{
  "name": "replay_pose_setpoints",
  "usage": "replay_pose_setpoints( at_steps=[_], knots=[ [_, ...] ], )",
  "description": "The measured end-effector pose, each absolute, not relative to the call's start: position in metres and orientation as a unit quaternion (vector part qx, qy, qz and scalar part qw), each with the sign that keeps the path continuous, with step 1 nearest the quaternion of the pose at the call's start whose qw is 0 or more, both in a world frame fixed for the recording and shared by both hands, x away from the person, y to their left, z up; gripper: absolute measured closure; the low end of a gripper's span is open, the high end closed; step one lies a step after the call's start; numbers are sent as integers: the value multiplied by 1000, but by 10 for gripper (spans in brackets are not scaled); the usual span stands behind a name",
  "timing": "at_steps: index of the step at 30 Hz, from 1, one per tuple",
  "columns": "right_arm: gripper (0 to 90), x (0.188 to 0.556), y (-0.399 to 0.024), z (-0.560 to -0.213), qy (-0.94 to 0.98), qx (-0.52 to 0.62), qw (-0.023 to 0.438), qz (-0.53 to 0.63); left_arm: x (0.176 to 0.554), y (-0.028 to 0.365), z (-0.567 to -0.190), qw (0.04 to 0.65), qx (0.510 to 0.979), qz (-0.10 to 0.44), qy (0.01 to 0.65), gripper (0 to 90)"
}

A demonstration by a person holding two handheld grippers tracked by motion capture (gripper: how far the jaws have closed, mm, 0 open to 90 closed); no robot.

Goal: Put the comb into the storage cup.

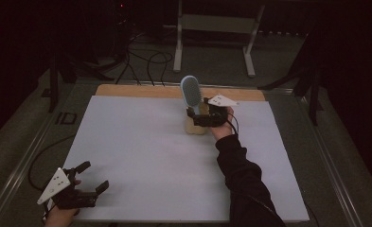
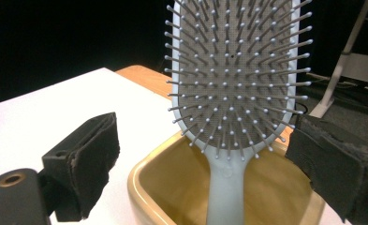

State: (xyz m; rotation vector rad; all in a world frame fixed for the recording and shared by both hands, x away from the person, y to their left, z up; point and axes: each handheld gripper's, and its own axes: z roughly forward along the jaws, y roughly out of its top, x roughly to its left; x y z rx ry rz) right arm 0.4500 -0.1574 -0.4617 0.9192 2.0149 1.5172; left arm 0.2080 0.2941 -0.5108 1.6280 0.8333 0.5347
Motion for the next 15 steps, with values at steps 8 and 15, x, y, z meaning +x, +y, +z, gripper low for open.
replay_pose_setpoints(
  at_steps=[8,15],
  knots=[
    [83,449,-159,-460,738,334,231,538,208,294,-511,577,699,230,355,0],
    [84,448,-163,-454,740,337,233,534,208,293,-511,576,699,231,355,0]
  ],
)
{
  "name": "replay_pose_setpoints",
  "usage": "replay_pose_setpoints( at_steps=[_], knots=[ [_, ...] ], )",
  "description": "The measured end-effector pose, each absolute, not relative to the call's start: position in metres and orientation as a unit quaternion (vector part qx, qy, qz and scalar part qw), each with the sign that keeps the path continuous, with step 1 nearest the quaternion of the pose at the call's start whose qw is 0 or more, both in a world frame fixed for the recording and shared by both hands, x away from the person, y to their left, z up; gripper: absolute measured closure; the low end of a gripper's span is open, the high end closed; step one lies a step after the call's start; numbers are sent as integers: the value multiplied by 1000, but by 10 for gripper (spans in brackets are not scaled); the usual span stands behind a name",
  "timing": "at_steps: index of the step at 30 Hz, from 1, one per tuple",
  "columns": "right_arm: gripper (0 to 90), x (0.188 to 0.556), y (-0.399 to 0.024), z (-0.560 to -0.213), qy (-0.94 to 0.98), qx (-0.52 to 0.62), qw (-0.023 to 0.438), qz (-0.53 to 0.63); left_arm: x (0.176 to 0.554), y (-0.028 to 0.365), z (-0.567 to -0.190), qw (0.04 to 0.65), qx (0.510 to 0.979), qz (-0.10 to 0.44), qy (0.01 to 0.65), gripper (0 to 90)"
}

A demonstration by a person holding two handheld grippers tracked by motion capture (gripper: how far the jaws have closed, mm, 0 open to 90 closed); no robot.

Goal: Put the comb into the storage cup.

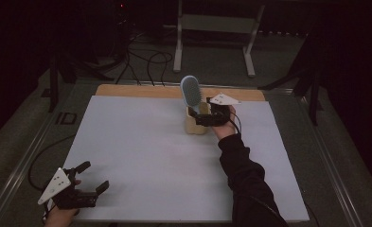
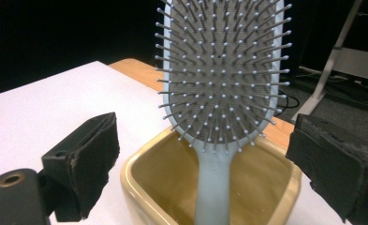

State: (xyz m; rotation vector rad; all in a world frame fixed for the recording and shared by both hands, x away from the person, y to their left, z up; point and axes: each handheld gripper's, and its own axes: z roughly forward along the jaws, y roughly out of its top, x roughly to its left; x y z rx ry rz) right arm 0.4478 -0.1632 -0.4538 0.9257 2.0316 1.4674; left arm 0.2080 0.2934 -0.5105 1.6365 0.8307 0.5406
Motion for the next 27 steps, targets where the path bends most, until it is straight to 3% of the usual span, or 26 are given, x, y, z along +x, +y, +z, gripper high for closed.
replay_pose_setpoints(
  at_steps=[27],
  knots=[
    [84,431,-188,-438,751,344,221,519,206,294,-510,574,700,234,355,0]
  ],
)
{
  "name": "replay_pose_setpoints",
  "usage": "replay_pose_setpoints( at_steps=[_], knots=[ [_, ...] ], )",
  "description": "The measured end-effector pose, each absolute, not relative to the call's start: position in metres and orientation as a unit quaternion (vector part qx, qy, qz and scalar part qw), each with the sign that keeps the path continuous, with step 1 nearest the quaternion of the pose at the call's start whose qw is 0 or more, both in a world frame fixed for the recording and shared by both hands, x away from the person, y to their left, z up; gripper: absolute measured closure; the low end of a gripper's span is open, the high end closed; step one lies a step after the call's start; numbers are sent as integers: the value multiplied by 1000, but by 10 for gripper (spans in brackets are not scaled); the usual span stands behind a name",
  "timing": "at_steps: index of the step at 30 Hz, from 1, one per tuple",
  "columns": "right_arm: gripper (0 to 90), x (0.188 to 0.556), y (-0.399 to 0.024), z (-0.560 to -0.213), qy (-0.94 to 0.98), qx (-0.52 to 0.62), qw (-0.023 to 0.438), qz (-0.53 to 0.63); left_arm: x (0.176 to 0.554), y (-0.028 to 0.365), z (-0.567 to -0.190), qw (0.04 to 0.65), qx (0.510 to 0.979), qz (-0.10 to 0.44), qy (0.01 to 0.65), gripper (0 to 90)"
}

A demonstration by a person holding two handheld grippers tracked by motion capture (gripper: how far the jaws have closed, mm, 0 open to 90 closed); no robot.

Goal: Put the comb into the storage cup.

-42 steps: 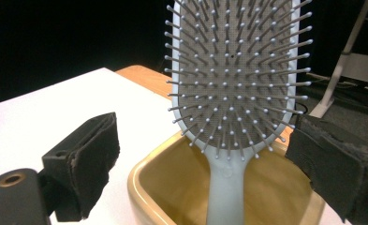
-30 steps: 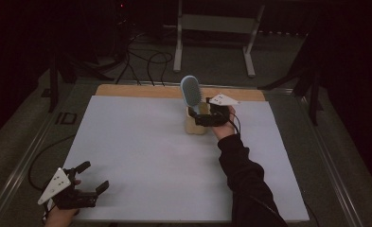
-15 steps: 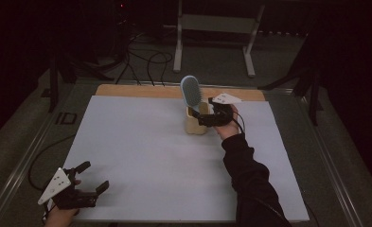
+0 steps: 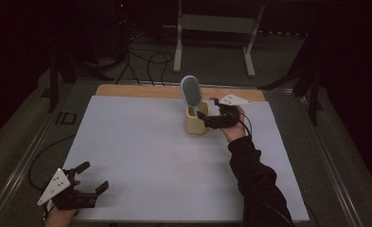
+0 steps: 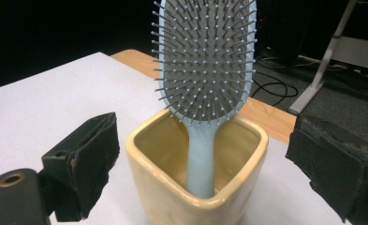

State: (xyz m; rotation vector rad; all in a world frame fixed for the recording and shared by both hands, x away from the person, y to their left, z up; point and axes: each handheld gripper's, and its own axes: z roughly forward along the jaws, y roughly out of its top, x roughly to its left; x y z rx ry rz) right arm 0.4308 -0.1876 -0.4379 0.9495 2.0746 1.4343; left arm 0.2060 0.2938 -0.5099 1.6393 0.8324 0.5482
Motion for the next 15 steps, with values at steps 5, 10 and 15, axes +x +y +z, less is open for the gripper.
replay_pose_setpoints(
  at_steps=[5,10,15],
  knots=[
    [84,425,-194,-436,749,346,219,522,206,294,-510,574,700,235,355,0],
    [84,416,-202,-435,750,347,222,518,206,294,-510,572,701,235,355,0],
    [84,407,-212,-438,749,352,212,520,206,294,-510,571,702,235,355,0]
  ],
)
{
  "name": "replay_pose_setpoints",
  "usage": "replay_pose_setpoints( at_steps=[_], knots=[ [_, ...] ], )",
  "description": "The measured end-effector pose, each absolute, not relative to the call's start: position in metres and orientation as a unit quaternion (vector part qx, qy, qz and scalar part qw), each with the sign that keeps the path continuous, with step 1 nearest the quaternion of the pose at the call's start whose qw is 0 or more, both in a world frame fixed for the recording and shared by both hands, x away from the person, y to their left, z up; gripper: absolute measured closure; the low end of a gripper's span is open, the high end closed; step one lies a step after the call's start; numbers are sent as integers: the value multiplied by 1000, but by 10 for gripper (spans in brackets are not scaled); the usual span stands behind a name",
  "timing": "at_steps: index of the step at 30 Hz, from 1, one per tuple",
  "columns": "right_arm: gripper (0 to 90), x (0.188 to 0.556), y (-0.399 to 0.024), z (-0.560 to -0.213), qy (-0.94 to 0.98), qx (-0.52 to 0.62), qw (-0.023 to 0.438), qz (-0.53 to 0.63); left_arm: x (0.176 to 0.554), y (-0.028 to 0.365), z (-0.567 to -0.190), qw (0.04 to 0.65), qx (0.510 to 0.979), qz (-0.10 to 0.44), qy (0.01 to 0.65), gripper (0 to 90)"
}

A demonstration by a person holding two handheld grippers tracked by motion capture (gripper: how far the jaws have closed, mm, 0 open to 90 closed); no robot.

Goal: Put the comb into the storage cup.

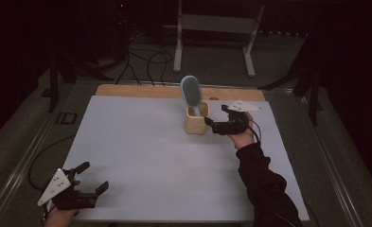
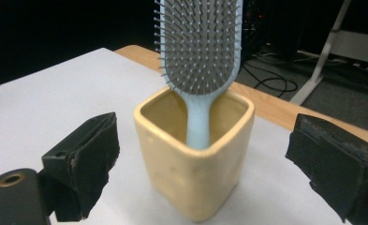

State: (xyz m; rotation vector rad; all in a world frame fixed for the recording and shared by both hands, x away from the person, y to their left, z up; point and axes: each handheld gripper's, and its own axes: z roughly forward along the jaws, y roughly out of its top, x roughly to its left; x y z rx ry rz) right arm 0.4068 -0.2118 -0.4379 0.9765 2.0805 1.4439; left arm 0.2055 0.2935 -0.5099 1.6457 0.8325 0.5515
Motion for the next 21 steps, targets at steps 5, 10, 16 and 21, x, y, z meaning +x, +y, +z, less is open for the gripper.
replay_pose_setpoints(
  at_steps=[5,10,16,21],
  knots=[
    [84,396,-220,-441,750,353,209,519,206,293,-510,571,702,236,355,0],
    [85,385,-226,-445,749,355,202,521,206,293,-510,571,703,235,353,0],
    [85,367,-234,-452,753,346,198,524,206,293,-510,571,702,235,355,0],
    [85,352,-239,-459,757,341,187,525,206,293,-510,571,703,235,353,0]
  ],
)
